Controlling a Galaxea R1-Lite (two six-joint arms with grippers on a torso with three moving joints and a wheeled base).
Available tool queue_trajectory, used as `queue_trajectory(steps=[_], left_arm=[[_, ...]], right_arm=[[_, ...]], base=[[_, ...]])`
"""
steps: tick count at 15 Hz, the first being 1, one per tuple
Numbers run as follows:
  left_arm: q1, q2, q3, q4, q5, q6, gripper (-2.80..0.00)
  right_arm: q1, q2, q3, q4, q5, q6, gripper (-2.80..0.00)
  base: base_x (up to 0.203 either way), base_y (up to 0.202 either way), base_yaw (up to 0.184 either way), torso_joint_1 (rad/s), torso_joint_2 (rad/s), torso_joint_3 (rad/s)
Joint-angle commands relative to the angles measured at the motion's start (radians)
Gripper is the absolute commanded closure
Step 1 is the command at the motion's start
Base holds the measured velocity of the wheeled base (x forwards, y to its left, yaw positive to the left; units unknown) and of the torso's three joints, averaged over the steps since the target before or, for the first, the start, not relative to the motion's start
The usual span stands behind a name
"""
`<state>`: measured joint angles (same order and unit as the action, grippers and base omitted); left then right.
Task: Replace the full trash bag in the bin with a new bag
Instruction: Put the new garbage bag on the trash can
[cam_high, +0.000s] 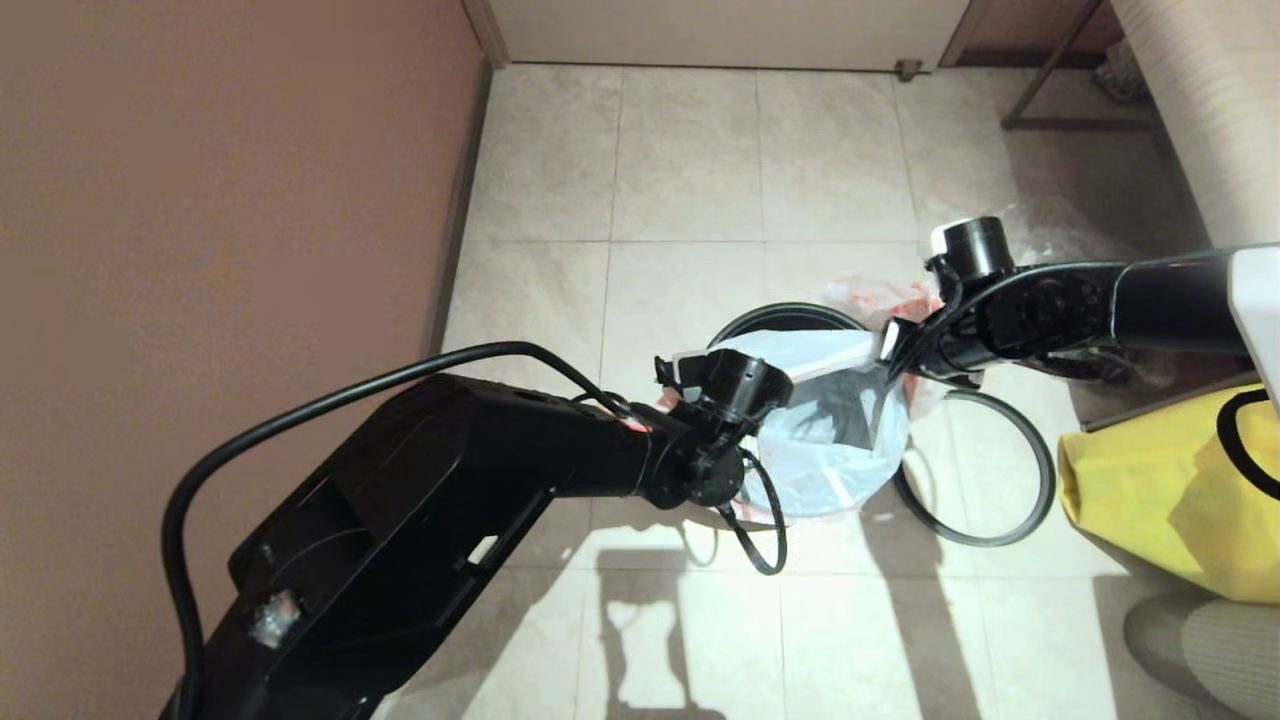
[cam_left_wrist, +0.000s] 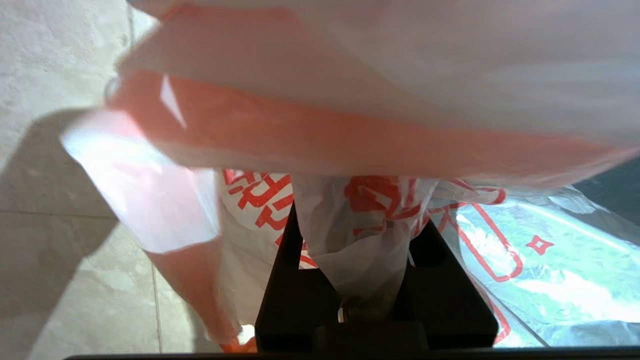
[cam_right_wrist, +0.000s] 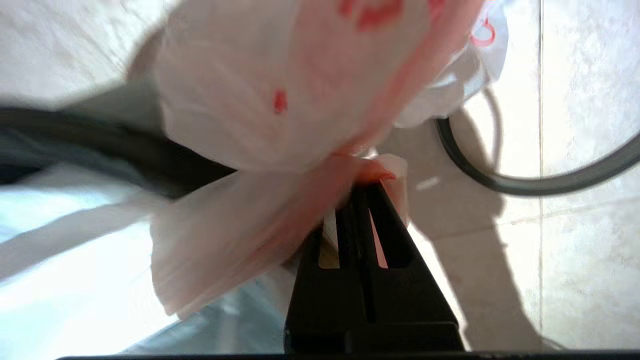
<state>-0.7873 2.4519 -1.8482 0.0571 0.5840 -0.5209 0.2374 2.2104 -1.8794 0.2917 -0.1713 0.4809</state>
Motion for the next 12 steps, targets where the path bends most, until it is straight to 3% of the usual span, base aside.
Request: queue_trajectory(steps=[1, 9, 12], left_arm=[[-0.012, 0.004, 0.012, -0.001, 0.002, -0.004, 0.00], [-0.027, 0.012, 0.023, -0.003, -0.001, -0.001, 0.00], [-0.035, 0.010, 0.026, -0.003, 0.000, -0.001, 0.00]], right_arm=[[0.000, 0.003, -0.006, -0.013, -0.001, 0.005, 0.00], [0.011, -0.005, -0.005, -0.074, 0.013, 0.025, 0.00], [0.014, -0.020, -0.006, -0.062, 0.078, 0.042, 0.00]], base=[[0.000, 0.000, 0.000, 0.000, 0.00, 0.000], [0.000, 0.000, 0.000, 0.000, 0.00, 0.000], [0.000, 0.000, 0.000, 0.000, 0.00, 0.000]])
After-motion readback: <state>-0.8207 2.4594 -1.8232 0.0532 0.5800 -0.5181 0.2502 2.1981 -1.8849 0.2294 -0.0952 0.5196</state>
